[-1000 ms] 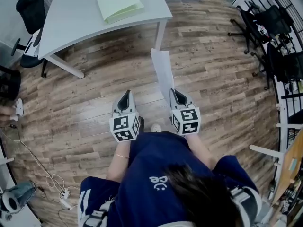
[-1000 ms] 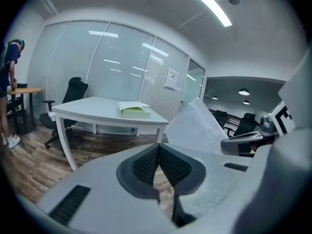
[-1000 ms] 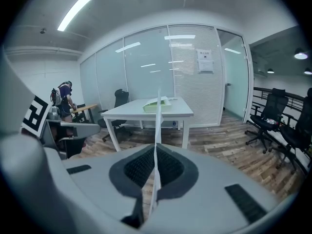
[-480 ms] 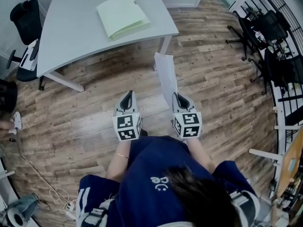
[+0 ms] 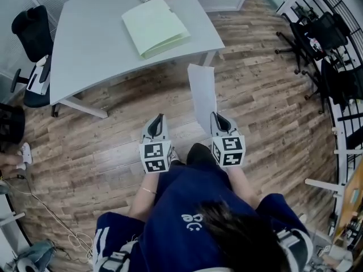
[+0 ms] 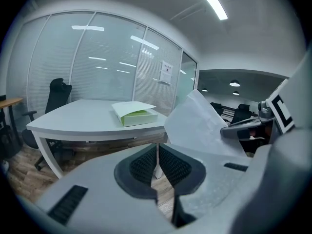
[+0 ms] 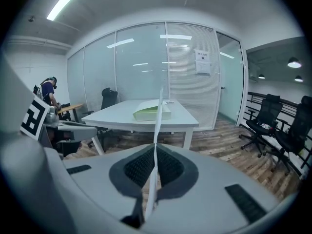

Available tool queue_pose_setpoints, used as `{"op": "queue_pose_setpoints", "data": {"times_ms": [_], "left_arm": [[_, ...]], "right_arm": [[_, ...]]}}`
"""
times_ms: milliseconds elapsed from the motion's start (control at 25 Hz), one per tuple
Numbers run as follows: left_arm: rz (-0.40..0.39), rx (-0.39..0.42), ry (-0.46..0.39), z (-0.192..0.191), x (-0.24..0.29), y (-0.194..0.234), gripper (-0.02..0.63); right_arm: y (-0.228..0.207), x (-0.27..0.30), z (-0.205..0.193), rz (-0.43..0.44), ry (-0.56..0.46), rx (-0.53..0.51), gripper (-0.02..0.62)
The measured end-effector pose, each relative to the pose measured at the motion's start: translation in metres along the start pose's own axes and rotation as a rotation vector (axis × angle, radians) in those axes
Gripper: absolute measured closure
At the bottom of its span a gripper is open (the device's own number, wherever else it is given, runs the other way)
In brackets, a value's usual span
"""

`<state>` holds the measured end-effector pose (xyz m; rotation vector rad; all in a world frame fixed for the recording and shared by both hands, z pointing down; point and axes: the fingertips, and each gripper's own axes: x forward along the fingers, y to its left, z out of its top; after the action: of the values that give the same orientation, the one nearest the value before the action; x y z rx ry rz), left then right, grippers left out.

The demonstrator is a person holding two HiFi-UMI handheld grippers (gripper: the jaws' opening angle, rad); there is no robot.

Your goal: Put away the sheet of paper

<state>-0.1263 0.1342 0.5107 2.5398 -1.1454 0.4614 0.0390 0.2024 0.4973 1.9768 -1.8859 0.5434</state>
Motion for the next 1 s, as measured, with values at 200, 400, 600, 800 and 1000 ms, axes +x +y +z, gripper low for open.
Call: {"op": "queue_pose_setpoints", "data": {"times_ms": [200, 400, 600, 800, 1000], "left_arm": [[0.038, 0.007, -0.016, 0.012, 0.014, 0.011, 0.601], [0.075, 0.0, -0.012, 0.026, 0.05, 0.021, 0.601], [0.107, 0.011, -0.005, 0.059, 0.1, 0.028, 0.601], [0.15, 0.001, -0.009, 0.089, 0.148, 0.033, 0.601], [0.203, -0.01, -0.01, 0.109, 0.191, 0.034, 0.601]], "right_arm": [[-0.007, 0.02, 0.02, 0.015, -0.009, -0.01, 0.586], [-0.023, 0.056, 0.05, 0.072, -0.025, -0.02, 0.586], [-0.041, 0.094, 0.1, 0.172, -0.049, -0.027, 0.586], [-0.068, 0.132, 0.144, 0.245, -0.077, -0.018, 0.586], [-0.096, 0.159, 0.188, 0.324, -0.096, -0.042, 0.586]]}}
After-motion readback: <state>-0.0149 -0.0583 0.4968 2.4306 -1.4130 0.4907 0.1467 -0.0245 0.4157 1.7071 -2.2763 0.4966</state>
